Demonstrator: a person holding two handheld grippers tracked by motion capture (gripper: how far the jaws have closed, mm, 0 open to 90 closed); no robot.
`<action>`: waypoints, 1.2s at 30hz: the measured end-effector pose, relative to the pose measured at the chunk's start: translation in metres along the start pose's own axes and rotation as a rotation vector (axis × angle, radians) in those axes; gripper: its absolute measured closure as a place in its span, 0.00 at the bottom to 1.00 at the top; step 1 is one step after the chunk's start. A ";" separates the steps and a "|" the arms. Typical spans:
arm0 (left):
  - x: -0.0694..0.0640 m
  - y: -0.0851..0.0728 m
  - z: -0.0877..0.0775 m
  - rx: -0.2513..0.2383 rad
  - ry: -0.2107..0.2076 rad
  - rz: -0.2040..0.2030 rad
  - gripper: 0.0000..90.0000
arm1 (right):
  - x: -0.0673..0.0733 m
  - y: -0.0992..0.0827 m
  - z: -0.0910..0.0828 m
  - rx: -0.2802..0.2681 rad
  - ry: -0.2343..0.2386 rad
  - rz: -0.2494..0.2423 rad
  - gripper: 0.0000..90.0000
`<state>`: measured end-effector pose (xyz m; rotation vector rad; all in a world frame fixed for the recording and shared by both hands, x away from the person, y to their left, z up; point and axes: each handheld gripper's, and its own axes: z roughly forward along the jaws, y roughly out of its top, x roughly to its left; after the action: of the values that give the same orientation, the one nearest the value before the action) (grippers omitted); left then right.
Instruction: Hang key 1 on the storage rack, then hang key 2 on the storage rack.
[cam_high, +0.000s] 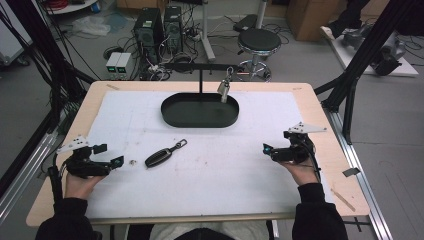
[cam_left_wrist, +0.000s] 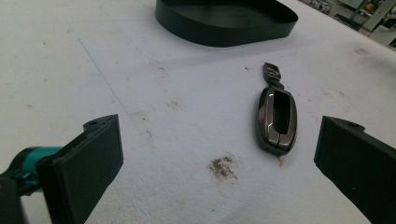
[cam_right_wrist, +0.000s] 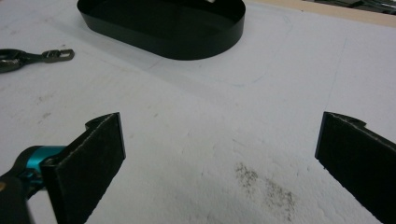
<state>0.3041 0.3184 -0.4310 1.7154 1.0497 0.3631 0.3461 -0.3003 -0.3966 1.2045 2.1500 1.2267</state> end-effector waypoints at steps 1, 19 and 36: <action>0.000 0.000 0.000 -0.001 -0.001 -0.003 0.02 | 0.000 -0.001 -0.001 -0.003 -0.001 -0.004 0.01; -0.002 0.010 0.001 0.004 -0.002 0.006 0.02 | 0.001 -0.024 -0.023 -0.040 -0.023 0.001 0.01; -0.018 0.042 0.033 0.180 -0.076 0.074 0.02 | 0.000 -0.038 -0.032 -0.009 -0.033 -0.006 0.01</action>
<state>0.3357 0.2816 -0.4033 1.9178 0.9899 0.2541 0.3061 -0.3264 -0.4110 1.2054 2.1207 1.2046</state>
